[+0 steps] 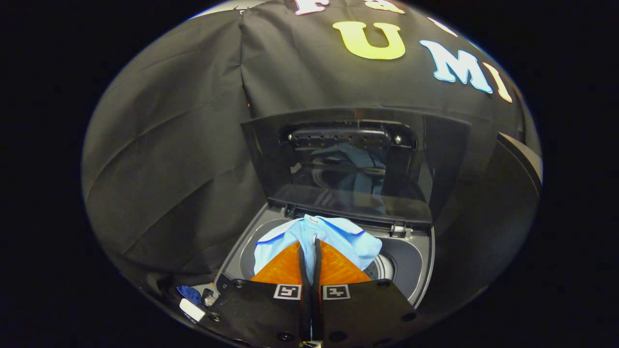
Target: Put the clothes into the washing machine and then close the washing machine lid.
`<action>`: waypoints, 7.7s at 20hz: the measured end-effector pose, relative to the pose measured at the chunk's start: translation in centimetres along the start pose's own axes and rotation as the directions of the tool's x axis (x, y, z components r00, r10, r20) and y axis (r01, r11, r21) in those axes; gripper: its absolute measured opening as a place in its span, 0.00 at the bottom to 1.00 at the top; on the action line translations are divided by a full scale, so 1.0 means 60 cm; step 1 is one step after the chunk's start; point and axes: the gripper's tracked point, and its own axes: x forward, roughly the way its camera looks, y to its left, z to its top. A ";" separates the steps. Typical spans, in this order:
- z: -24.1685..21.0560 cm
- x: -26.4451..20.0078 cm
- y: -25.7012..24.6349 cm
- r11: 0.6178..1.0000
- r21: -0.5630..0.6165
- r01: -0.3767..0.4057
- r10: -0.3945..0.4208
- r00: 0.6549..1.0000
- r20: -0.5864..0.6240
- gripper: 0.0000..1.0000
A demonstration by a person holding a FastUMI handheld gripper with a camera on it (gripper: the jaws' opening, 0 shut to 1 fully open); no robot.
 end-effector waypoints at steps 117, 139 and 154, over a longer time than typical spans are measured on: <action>-0.016 -0.037 0.042 0.968 -0.007 0.252 -0.235 0.912 0.337 0.99; 0.098 -0.280 -0.013 0.979 0.012 0.202 -0.178 0.828 0.531 0.99; 0.074 -0.594 -0.211 0.959 0.081 0.272 -0.262 0.739 0.621 0.98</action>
